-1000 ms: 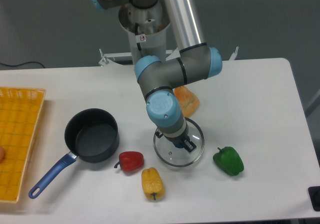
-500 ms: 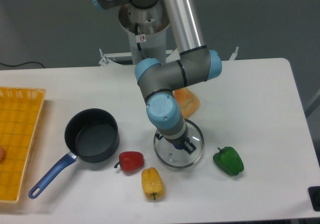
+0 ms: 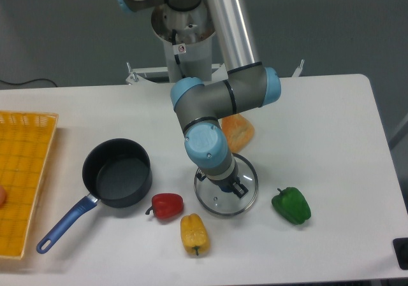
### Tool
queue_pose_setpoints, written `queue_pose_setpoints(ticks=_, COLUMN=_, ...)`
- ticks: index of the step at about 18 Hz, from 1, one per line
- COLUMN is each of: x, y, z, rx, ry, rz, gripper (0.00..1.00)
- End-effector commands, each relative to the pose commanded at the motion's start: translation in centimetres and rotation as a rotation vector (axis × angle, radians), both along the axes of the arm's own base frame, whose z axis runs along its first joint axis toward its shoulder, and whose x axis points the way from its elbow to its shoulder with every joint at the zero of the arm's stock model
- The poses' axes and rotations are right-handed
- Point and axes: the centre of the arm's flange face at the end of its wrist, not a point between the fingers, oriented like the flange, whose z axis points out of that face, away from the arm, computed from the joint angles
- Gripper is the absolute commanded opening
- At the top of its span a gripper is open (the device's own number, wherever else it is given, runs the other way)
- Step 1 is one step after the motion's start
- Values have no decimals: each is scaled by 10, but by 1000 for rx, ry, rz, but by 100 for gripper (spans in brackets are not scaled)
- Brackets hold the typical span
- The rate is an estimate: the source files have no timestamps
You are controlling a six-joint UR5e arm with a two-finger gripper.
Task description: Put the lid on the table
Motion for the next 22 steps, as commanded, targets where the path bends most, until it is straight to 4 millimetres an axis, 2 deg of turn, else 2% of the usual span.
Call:
queue_pose_setpoints(ticks=16, x=2, y=6, z=-5, rx=10, ry=13, rz=15, gripper=62)
queue_pose_setpoints(ticks=22, x=4, y=8, z=-13, rx=2, ry=5, rz=10, gripper=64)
